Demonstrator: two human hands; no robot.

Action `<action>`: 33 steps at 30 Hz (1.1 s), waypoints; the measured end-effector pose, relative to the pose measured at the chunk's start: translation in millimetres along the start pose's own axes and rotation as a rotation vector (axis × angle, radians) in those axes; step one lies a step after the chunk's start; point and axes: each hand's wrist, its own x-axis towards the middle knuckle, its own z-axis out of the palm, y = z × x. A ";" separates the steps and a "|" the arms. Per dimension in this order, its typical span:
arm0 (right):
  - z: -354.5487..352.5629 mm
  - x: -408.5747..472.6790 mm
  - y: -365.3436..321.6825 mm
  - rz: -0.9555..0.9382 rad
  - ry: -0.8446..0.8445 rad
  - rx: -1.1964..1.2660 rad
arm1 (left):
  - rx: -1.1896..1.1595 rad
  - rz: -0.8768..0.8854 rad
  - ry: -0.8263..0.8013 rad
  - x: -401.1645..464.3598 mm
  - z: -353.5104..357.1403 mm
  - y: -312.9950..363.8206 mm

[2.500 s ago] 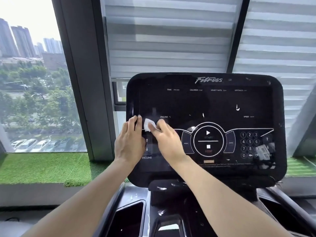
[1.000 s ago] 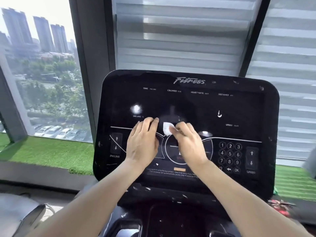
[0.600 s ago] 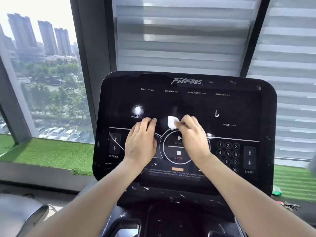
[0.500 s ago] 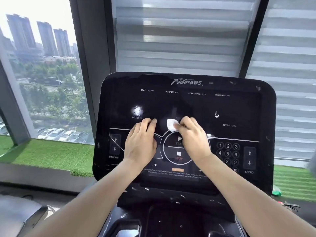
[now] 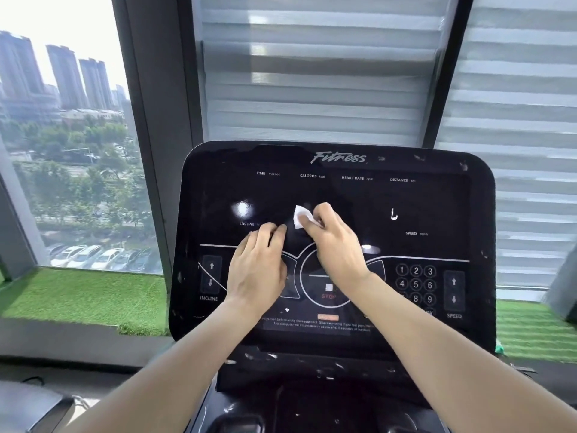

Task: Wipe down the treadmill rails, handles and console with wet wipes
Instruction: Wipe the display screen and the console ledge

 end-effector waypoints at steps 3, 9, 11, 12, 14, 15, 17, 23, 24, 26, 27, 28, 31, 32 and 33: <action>-4.7 36.2 -14.7 0.041 -0.053 0.040 | 0.024 0.009 0.037 7.0 -2.3 0.9; -32.3 55.1 -2.4 0.182 0.155 0.166 | 0.023 0.045 0.087 18.4 -1.7 12.7; -43.1 48.4 12.0 0.246 0.225 0.174 | 0.015 0.066 0.093 21.9 -0.6 17.9; -49.4 43.0 20.9 0.250 0.252 0.131 | 0.012 0.078 0.093 23.7 0.8 22.4; -62.4 34.4 36.6 0.313 0.284 0.169 | 0.011 0.103 0.085 27.8 2.9 31.7; -68.2 29.8 44.4 0.366 0.308 0.231 | 0.010 0.115 0.080 29.8 3.7 35.9; -81.0 20.9 59.2 0.445 0.365 0.267 | 0.007 0.135 0.075 32.8 4.7 41.7; -92.6 17.0 83.1 0.621 0.527 0.195 | 0.009 0.097 0.102 38.8 -1.3 36.6; -87.1 21.7 75.1 0.638 0.543 0.233 | 0.008 0.082 0.104 40.6 -3.5 33.9; -67.9 32.4 57.0 0.556 0.507 0.241 | 0.004 0.060 0.099 45.2 -7.9 27.6; -57.7 38.5 48.0 0.518 0.504 0.296 | 0.002 0.050 0.093 47.5 -10.2 24.3; -50.2 44.7 32.6 0.486 0.494 0.352 | 0.004 0.043 0.088 49.6 -12.1 21.1; -27.5 61.8 5.6 0.333 0.438 0.229 | 0.010 0.030 0.082 53.7 -17.1 11.8; -21.7 67.4 -2.1 0.253 0.390 0.160 | 0.011 0.027 0.082 54.7 -18.1 9.0; -15.0 74.6 -7.9 0.189 0.349 0.104 | 0.014 0.023 0.083 55.6 -18.8 6.0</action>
